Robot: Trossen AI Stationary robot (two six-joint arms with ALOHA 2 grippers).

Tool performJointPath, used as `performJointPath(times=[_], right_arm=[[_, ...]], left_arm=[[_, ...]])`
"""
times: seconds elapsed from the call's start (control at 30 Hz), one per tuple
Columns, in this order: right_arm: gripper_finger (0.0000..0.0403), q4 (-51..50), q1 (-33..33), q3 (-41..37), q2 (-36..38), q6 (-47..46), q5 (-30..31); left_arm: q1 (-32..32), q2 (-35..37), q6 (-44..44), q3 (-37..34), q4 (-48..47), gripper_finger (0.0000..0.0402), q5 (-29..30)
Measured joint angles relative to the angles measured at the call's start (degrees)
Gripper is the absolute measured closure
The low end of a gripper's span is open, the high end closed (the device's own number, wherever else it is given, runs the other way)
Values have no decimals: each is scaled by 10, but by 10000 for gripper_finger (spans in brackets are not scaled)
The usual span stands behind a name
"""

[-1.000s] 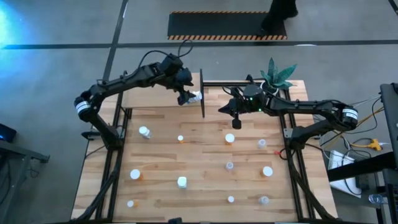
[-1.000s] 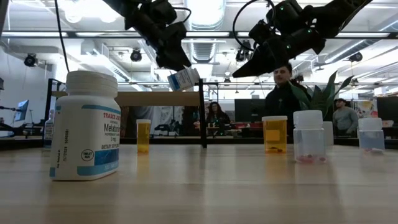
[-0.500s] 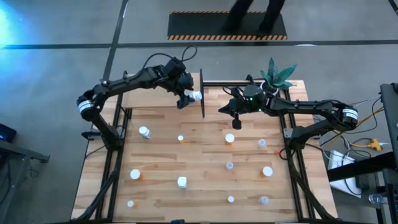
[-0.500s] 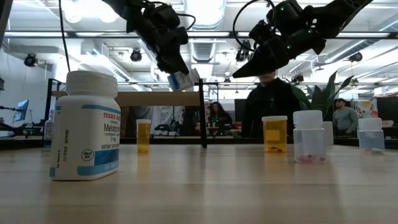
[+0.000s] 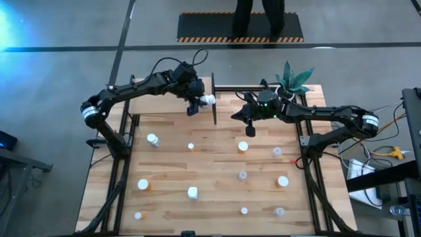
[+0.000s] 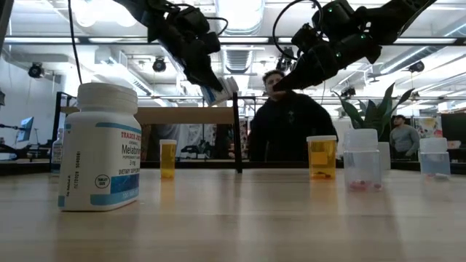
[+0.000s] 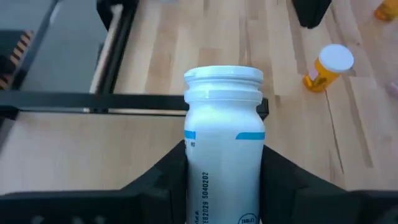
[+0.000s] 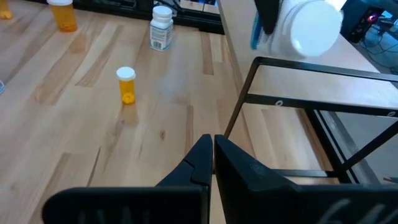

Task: Pick and place medicine bottles onto shelf by color
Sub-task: Put the top white pill bottle on the shelf

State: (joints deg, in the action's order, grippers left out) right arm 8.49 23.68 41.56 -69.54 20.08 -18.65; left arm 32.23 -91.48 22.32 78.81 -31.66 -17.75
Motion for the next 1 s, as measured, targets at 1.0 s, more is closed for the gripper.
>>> performJointPath(times=[1.0], right_arm=[[327, 148, 81, 142, -151, -201, 2]], left_arm=[[117, 79, -186, -418, 810, 289, -91]])
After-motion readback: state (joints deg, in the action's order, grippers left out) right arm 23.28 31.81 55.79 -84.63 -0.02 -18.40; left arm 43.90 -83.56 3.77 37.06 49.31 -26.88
